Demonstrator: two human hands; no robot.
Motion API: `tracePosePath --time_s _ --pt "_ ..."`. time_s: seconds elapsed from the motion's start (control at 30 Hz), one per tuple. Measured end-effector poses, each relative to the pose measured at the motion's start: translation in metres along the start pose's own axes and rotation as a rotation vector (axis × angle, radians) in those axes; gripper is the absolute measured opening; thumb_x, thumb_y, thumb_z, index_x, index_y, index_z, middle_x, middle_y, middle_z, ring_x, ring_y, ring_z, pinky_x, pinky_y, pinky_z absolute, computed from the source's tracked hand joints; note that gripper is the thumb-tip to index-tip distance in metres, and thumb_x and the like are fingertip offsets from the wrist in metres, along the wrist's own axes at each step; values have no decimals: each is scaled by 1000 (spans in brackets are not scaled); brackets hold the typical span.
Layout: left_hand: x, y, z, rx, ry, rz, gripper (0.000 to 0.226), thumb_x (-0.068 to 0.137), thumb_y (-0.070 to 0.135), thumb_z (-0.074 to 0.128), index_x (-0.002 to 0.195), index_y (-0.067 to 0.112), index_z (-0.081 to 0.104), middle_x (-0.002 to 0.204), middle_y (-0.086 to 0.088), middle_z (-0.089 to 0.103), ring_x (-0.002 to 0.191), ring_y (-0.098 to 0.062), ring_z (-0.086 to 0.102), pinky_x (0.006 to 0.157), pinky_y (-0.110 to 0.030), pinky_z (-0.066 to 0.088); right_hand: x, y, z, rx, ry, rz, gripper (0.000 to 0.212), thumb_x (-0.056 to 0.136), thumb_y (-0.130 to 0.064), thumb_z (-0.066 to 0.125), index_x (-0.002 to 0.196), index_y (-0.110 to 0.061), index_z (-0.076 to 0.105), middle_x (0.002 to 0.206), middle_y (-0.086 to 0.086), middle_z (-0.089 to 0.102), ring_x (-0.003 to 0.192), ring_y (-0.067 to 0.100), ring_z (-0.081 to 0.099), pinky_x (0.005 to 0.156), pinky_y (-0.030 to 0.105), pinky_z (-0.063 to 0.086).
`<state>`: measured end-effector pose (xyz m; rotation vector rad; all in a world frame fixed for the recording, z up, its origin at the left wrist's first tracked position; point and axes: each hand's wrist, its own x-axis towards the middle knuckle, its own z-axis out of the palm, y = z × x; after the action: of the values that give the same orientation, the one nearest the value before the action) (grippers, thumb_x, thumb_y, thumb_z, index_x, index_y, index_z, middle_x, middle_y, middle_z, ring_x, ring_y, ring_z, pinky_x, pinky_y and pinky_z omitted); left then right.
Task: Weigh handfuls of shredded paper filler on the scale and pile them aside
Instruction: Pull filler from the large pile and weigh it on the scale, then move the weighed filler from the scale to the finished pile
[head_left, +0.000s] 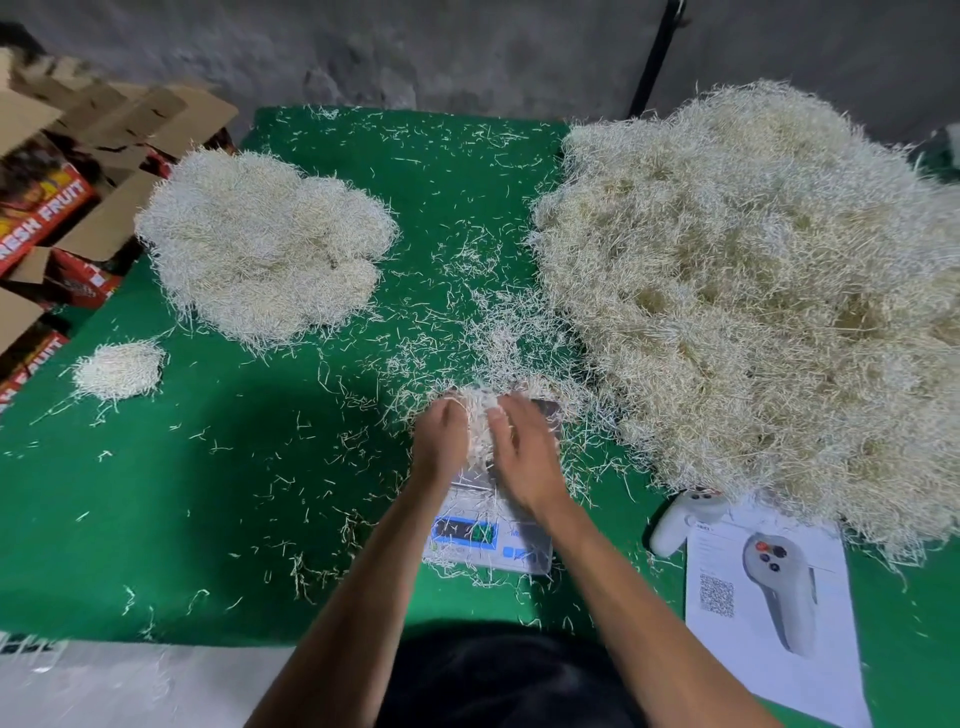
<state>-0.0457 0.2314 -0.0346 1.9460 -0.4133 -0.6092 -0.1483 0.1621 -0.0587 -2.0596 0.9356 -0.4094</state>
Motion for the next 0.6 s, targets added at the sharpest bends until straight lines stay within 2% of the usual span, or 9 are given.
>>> tracePosePath --time_s 0.1,0.17,0.23,0.3,0.37,0.43,0.47,0.53,0.6 --pt "-24 0 14 -47 -55 -133 24 108 22 37 94 23 57 88 -4 62 74 -15 57 61 -26 49 -16 -23 34 305 60 86 41 109 -49 37 147 -34 43 155 -13 42 144 4 37 122 34 30" --pt "-31 1 8 -209 -136 -226 21 108 23 39 106 22 60 98 3 63 89 -9 62 77 -29 52 -10 -37 29 620 182 255 36 102 -54 54 133 -35 58 136 -12 61 123 4 58 104 30 45" --pt "-33 9 -6 -340 -165 -231 17 105 12 45 105 18 60 89 2 66 74 0 64 63 -21 53 10 -47 12 881 228 355 31 100 -41 65 124 -22 65 115 4 71 98 16 64 83 30 53" --pt "-33 17 -15 -526 -102 -242 17 103 7 45 101 13 61 83 -5 65 64 1 62 54 -20 51 28 -68 2 975 281 398 42 100 -27 66 138 -13 57 127 2 63 111 15 55 95 31 48" --pt "-33 35 -27 -597 -144 -200 31 107 33 42 111 16 68 99 -10 71 83 -14 70 73 -34 58 30 -99 5 971 333 373 47 101 -27 63 146 -20 52 143 -7 54 129 9 47 112 31 35" --pt "-29 49 -46 -660 -216 -216 42 106 44 39 113 16 69 105 -15 69 91 -27 69 84 -43 53 16 -119 13 769 294 146 34 101 -25 57 133 -36 62 131 -20 62 121 5 56 114 28 35" --pt "-22 55 -59 -644 -233 -213 43 106 45 39 109 11 66 99 -14 70 88 -26 69 82 -41 54 10 -121 19 634 214 21 35 101 -20 56 129 -38 65 127 -24 63 116 0 56 114 27 35" --pt "-6 54 -87 -705 -231 -256 33 107 33 38 93 9 57 76 2 70 71 -10 68 66 -25 57 6 -119 31 417 45 -146 40 99 -2 57 134 -20 64 138 -16 56 131 -2 47 122 34 31" --pt "6 48 -99 -718 -155 -282 33 111 26 28 95 21 55 82 6 67 72 -2 63 58 -16 54 6 -130 42 408 -45 -258 39 101 -4 54 138 -13 61 148 -3 54 143 10 42 125 36 28"
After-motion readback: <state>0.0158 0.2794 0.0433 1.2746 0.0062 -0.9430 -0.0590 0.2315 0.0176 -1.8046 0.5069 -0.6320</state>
